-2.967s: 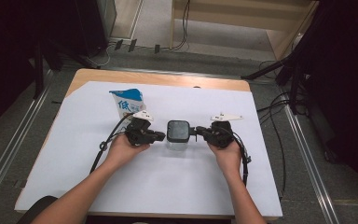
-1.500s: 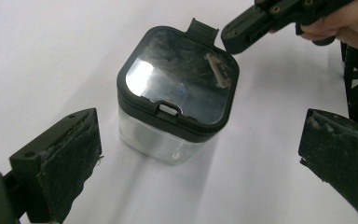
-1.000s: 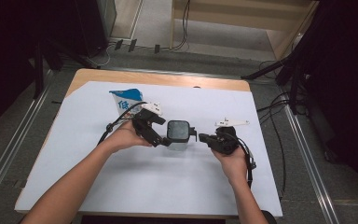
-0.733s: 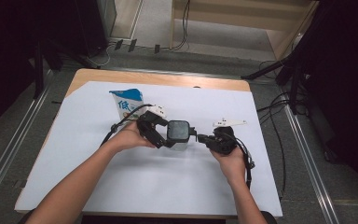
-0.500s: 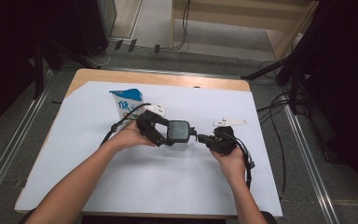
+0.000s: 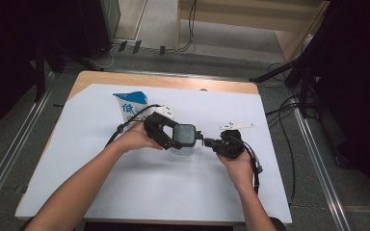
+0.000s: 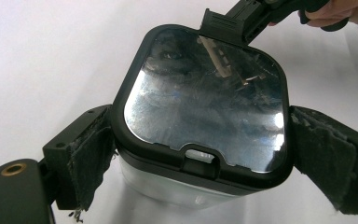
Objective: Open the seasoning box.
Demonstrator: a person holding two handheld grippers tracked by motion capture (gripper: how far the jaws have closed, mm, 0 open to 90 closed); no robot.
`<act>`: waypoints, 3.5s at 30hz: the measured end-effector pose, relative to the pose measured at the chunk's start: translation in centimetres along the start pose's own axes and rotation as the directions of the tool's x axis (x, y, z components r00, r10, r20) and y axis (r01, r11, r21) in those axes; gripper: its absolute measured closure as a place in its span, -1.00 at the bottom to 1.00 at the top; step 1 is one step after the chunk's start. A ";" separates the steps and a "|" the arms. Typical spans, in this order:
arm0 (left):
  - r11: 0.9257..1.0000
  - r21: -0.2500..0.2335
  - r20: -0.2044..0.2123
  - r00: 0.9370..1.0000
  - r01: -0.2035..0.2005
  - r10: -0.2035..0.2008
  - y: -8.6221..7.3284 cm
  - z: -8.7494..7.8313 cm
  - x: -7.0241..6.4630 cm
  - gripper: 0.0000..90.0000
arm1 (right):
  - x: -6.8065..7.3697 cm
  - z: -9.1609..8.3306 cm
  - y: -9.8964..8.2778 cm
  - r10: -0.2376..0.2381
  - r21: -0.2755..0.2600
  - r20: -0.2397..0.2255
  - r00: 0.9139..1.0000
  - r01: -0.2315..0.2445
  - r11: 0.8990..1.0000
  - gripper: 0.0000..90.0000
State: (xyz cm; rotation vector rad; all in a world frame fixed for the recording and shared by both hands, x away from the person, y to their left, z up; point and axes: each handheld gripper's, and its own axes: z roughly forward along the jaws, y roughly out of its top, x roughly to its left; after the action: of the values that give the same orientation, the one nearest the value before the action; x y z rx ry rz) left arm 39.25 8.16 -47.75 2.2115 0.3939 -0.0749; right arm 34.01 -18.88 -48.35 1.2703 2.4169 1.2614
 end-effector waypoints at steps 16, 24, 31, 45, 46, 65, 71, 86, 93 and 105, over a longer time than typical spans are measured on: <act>1.000 0.008 -0.023 1.000 -0.020 0.020 0.1 -0.2 -0.2 -0.70 | 0.0 0.0 0.0 0.008 -0.004 -0.003 1.000 -0.008 1.000 1.00; 1.000 -0.011 -0.021 1.000 -0.020 0.020 0.3 -0.8 -0.2 -0.68 | 0.1 0.1 0.0 0.006 0.001 -0.004 1.000 -0.006 1.000 1.00; 1.000 0.010 -0.029 0.999 -0.027 0.027 0.6 -1.0 -0.4 -0.69 | 0.1 0.1 0.0 0.006 0.005 -0.008 1.000 -0.006 1.000 1.00; 0.998 -0.052 0.027 0.999 -0.035 0.037 1.7 -2.7 -0.8 -0.35 | 0.0 0.0 0.0 0.006 0.000 -0.017 1.000 -0.006 1.000 1.00; 0.998 -0.059 0.015 0.999 -0.037 0.038 1.9 -2.8 -0.9 -0.32 | 0.0 0.1 0.0 0.006 0.000 -0.014 1.000 -0.006 1.000 1.00; 0.999 0.021 0.063 0.998 -0.031 0.030 3.5 -3.8 -1.0 0.94 | 0.0 0.0 0.0 0.015 0.003 -0.020 1.000 -0.015 1.000 1.00; 0.998 0.040 0.058 0.998 -0.038 0.036 4.4 -3.7 -1.5 1.00 | 0.0 0.0 0.0 0.017 0.003 -0.020 1.000 -0.017 1.000 1.00; 0.998 0.045 0.044 0.998 -0.037 0.035 7.0 -3.1 -2.1 1.00 | 0.1 0.0 0.0 0.005 0.003 -0.011 1.000 -0.005 1.000 1.00; 0.998 0.049 0.040 0.999 -0.026 0.024 7.7 -2.4 -2.4 1.00 | 0.2 0.1 0.1 0.016 -0.001 -0.001 1.000 -0.016 1.000 1.00; 0.998 0.066 0.047 0.999 -0.016 0.013 8.6 -1.0 -2.5 1.00 | 0.1 0.2 0.1 0.023 -0.010 0.000 1.000 -0.023 1.000 1.00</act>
State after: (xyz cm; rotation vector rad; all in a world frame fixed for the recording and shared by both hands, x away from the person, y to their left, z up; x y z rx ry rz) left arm 39.43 3.34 -40.16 2.2735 0.3541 -0.1334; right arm 34.08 -18.64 -48.40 1.2992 2.4000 1.2777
